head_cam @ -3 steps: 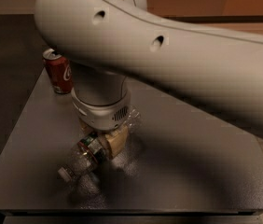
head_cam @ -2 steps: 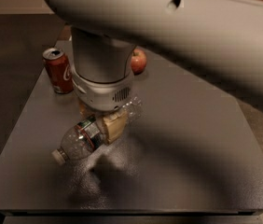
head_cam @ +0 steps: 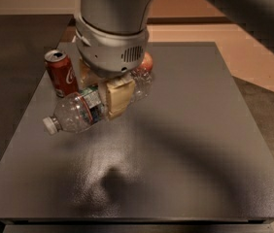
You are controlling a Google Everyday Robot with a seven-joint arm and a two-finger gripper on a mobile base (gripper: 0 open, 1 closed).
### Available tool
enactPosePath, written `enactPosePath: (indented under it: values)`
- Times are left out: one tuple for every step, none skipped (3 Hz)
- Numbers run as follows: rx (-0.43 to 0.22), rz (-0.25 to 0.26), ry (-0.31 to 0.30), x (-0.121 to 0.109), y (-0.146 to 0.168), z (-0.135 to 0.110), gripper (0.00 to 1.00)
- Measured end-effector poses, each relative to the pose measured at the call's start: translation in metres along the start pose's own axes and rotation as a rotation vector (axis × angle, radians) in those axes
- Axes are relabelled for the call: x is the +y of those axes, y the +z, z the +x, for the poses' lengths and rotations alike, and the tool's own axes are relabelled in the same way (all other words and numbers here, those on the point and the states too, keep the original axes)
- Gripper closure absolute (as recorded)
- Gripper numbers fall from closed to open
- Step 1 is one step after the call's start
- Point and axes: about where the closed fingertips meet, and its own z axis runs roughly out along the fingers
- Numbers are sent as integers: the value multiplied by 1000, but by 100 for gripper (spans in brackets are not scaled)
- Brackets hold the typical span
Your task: Pick water bottle
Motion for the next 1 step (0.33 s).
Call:
enactPosePath:
  values:
    - [3, 29, -7, -4, -5, -5, 100]
